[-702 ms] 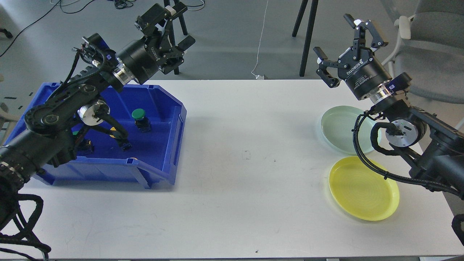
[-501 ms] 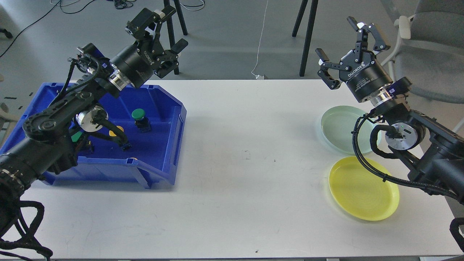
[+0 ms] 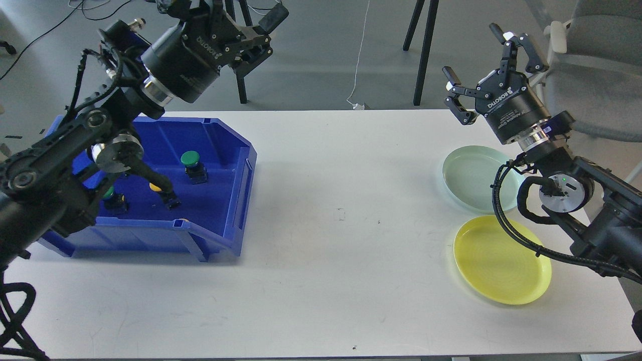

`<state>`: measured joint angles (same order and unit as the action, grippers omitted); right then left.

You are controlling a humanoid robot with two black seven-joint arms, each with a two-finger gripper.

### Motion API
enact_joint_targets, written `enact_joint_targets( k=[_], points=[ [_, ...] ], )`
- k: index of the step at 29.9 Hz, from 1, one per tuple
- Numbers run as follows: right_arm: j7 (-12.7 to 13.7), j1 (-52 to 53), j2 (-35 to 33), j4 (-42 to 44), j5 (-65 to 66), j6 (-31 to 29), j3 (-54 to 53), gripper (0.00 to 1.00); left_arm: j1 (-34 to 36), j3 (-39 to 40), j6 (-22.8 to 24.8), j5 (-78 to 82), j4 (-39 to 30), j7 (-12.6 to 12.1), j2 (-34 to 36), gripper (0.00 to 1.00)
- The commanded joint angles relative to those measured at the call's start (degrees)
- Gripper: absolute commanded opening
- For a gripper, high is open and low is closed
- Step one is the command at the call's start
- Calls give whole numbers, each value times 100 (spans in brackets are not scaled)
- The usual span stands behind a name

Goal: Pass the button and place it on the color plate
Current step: 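Move the left gripper over the blue bin toward the buttons, then lower the left gripper into the bin and grasp a yellow-capped button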

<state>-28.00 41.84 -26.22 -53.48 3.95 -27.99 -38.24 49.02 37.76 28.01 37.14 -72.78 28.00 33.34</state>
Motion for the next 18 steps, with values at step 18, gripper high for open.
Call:
enact_joint_targets(
  k=[18],
  points=[
    [0,-475,-94,48,0,-1,-430,99,3598,-6965,-1219,3897,922,0,1405,99]
  ],
)
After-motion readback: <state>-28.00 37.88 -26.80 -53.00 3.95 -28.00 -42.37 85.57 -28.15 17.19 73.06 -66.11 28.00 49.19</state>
